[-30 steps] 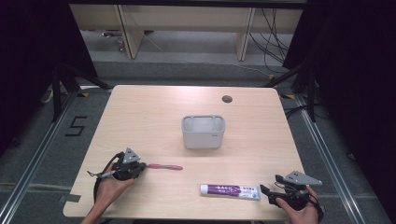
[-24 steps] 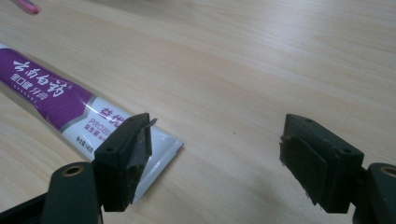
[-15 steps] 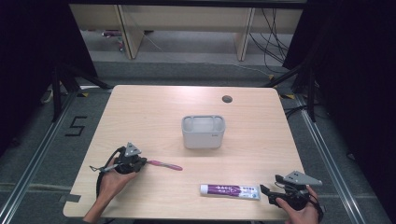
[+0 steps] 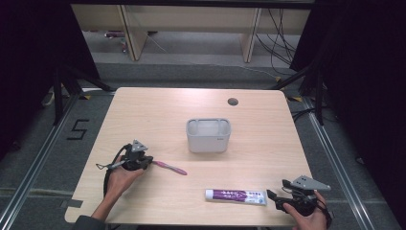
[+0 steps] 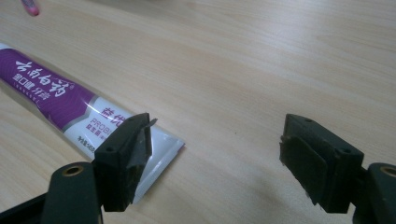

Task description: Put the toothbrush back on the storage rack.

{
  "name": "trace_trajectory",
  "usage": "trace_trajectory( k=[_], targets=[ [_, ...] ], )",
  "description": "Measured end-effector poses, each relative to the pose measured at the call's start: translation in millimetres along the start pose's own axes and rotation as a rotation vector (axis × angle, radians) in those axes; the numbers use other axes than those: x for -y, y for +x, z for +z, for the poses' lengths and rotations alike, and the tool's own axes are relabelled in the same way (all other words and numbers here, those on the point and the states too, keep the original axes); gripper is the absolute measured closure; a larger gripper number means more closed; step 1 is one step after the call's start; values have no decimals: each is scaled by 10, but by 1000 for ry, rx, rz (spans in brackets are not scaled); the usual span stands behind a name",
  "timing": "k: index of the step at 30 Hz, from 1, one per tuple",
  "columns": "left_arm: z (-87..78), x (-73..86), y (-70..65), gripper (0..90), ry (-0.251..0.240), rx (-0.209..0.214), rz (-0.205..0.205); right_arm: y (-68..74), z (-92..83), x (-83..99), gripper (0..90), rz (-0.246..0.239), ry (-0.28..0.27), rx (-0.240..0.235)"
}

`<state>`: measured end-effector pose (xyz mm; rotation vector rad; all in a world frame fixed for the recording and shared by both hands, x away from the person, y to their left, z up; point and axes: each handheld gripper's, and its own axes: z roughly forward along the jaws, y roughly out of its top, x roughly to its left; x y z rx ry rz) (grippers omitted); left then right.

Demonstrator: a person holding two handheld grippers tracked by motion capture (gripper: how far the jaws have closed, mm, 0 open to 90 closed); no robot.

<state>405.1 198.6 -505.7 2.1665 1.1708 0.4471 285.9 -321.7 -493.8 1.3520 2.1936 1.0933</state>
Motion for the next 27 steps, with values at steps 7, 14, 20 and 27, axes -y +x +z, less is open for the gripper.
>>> trace_trajectory(
  k=[7,14,20,27],
  targets=[
    [100,-93,9,885,13,1,-18,2,-3,0,255,3,-8,2],
    [185,-247,-29,881,19,-6,-3,4,-4,-2,255,4,-8,-1],
    [250,-316,-54,882,30,2,-9,7,-9,2,255,16,-3,4],
    [309,-408,-89,874,43,-4,2,5,-5,3,255,13,-2,-1]
  ],
)
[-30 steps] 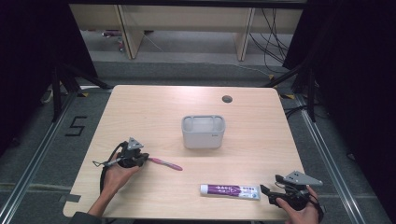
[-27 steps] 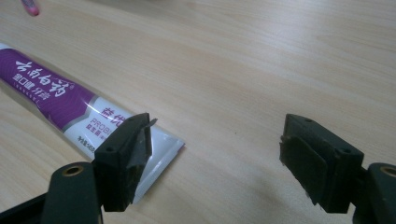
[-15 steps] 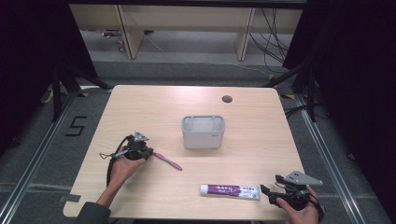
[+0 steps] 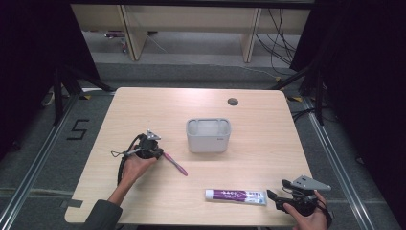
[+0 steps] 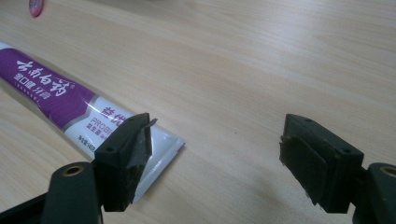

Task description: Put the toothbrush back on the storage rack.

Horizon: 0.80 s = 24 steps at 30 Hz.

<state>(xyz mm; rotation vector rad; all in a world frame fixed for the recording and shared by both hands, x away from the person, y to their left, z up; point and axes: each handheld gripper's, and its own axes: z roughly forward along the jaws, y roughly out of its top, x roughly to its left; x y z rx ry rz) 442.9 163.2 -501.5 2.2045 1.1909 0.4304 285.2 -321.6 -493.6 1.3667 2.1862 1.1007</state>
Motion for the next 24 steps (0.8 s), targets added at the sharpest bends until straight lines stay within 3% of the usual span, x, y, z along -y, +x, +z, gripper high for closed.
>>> trace_trajectory(
  k=[1,2,5,7,15,20,24],
  targets=[
    [7,-18,-9,874,-6,-1,-6,-26,7,-3,255,-34,-5,0],
    [13,-50,-13,874,1,3,2,-1,2,3,256,-3,-3,3],
    [26,-71,-27,874,-6,-1,5,7,-2,-2,256,6,5,-7],
    [35,-102,-39,874,8,-2,10,-8,1,-1,255,-13,-6,-3],
    [93,-160,-69,873,0,-12,3,-3,-4,-3,258,-4,2,-12],
    [91,-179,-81,841,20,-7,7,2,-8,-3,258,3,6,-14],
    [56,-175,-66,756,-6,-9,-38,-7,-3,0,258,-6,5,-13]
  ],
)
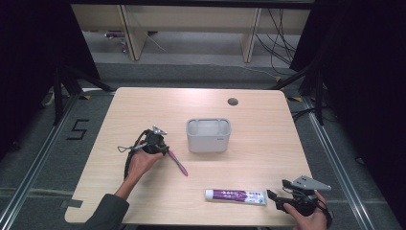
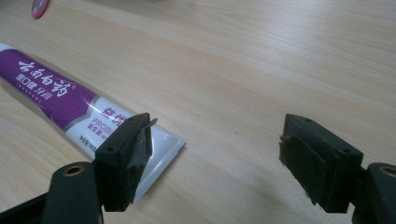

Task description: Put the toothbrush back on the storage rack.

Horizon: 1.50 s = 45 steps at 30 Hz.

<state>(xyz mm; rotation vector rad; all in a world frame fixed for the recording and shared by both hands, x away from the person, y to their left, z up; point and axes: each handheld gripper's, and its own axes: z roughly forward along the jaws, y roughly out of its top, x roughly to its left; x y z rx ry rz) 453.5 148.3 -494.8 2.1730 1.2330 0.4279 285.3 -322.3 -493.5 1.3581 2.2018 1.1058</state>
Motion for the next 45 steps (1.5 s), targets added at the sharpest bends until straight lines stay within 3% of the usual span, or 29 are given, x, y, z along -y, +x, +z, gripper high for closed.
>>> trace_trajectory(
  k=[4,5,7,9,11,14,17,18,22,23,26,29,31,33,45],
  targets=[
    [-56,-20,36,668,22,6,-26,-29,5,-3,258,-27,-10,1],
    [-64,-26,44,644,25,5,-30,5,-4,2,258,8,-1,6],
    [-80,-38,49,617,30,9,-47,6,-4,0,258,7,6,-1],
    [-84,-42,34,545,20,10,-64,-12,-1,-1,258,-12,-6,4],
    [-114,-59,22,531,40,15,-66,-24,5,-1,258,-24,-7,0],
    [-121,-70,-20,471,20,25,-95,-29,4,-1,258,-38,-13,16],
    [-127,-88,-50,444,59,49,-105,-21,6,-1,258,-30,-11,11],
    [-124,-92,-61,431,70,50,-111,10,-2,2,258,7,-1,11],
    [-104,-102,-116,395,94,61,-123,-24,8,0,258,-36,-6,10],
    [-106,-109,-157,381,111,91,-138,-25,6,-1,257,-37,-10,2],
    [-112,-121,-208,379,123,103,-127,1,4,1,258,-13,-8,3],
    [-98,-132,-265,367,136,107,-120,-24,8,-1,258,-41,-8,7],
    [-74,-132,-290,366,146,98,-116,19,-6,3,258,13,12,0],
    [-51,-135,-301,364,154,87,-114,-2,4,1,258,-21,-9,6],
    [58,-144,-356,320,185,45,-80,-5,0,2,258,-26,-9,8]
  ],
)
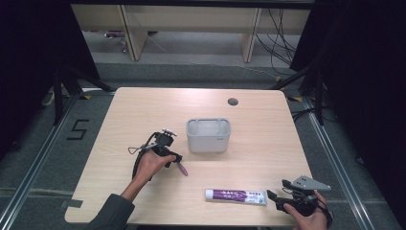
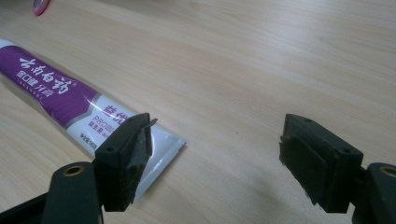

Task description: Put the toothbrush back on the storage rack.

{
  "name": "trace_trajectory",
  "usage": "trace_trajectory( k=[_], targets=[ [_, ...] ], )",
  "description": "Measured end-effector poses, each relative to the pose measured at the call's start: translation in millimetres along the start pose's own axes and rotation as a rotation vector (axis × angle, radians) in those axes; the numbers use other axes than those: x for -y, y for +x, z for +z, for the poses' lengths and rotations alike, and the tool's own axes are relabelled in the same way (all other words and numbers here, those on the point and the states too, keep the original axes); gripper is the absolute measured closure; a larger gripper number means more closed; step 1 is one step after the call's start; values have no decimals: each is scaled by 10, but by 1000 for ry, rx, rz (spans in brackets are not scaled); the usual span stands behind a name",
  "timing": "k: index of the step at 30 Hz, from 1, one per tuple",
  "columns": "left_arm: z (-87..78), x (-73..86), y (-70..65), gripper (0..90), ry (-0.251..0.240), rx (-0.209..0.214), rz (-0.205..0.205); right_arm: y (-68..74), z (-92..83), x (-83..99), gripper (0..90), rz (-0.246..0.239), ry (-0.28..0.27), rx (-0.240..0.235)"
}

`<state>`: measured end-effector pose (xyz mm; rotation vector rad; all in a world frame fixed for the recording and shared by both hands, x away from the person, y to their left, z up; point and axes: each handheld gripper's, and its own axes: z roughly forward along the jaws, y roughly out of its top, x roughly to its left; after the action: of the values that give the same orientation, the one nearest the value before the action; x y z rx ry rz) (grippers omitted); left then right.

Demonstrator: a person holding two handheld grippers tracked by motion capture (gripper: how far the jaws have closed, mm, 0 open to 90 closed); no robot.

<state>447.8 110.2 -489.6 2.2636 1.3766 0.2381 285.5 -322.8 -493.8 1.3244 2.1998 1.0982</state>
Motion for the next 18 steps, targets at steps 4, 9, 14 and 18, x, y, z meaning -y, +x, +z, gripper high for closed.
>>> trace_trajectory(
  k=[4,9,14,18],
  targets=[
    [1,0,-34,334,12,-11,38,7,-6,-1,257,17,12,-11],
    [-20,6,-32,366,31,-13,66,-1,-2,0,257,9,7,-9],
    [-33,5,39,390,28,-12,155,1,3,1,258,13,4,-10],
    [-52,19,63,424,46,-20,187,-29,-1,-2,257,-22,-2,-2]
  ],
)
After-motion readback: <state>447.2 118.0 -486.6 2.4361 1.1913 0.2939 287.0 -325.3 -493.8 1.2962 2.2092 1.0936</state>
